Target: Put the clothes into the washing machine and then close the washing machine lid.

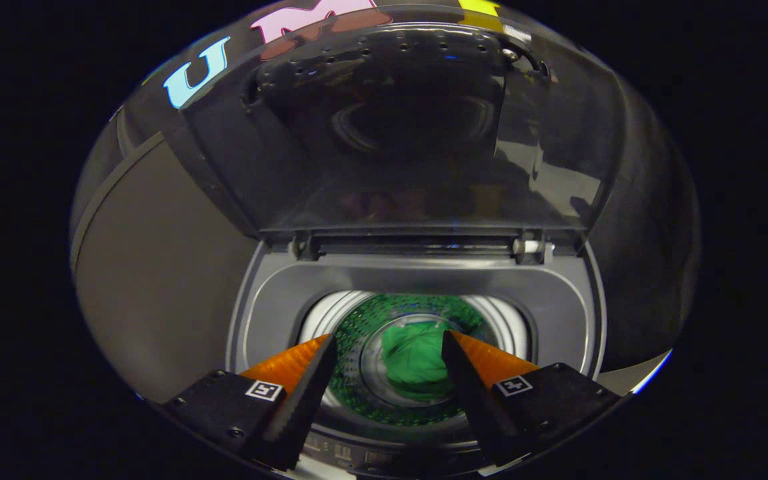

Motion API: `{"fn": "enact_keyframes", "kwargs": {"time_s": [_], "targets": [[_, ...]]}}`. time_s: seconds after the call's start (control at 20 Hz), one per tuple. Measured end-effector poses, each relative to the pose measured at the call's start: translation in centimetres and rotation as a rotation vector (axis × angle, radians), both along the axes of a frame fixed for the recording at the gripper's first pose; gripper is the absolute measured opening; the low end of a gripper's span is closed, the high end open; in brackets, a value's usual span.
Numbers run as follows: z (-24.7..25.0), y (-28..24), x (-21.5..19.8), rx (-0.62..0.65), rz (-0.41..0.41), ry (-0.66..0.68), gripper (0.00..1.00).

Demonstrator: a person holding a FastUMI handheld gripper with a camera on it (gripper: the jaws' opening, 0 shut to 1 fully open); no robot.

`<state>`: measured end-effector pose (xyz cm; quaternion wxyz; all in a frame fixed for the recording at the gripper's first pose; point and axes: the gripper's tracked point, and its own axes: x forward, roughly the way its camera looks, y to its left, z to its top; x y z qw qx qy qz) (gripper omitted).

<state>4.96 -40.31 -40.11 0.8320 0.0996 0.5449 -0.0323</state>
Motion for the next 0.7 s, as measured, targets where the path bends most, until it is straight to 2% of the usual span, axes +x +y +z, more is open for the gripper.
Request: {"fn": "enact_keyframes", "kwargs": {"time_s": [0.15, 0.3, 0.45, 0.55, 0.7], "targets": [[1.5, 0.6, -0.5, 0.037, -0.039, 0.003, 0.99], [2.9, -0.2, -1.3, -0.009, -0.004, 0.039, 0.99], [6.3, 0.7, 0.3, 0.014, 0.026, -0.059, 0.99], [10.2, 1.0, 2.3, 0.005, 0.039, -0.167, 0.99], [15.6, 2.9, 4.5, 0.057, 0.063, -0.269, 0.99]]}}
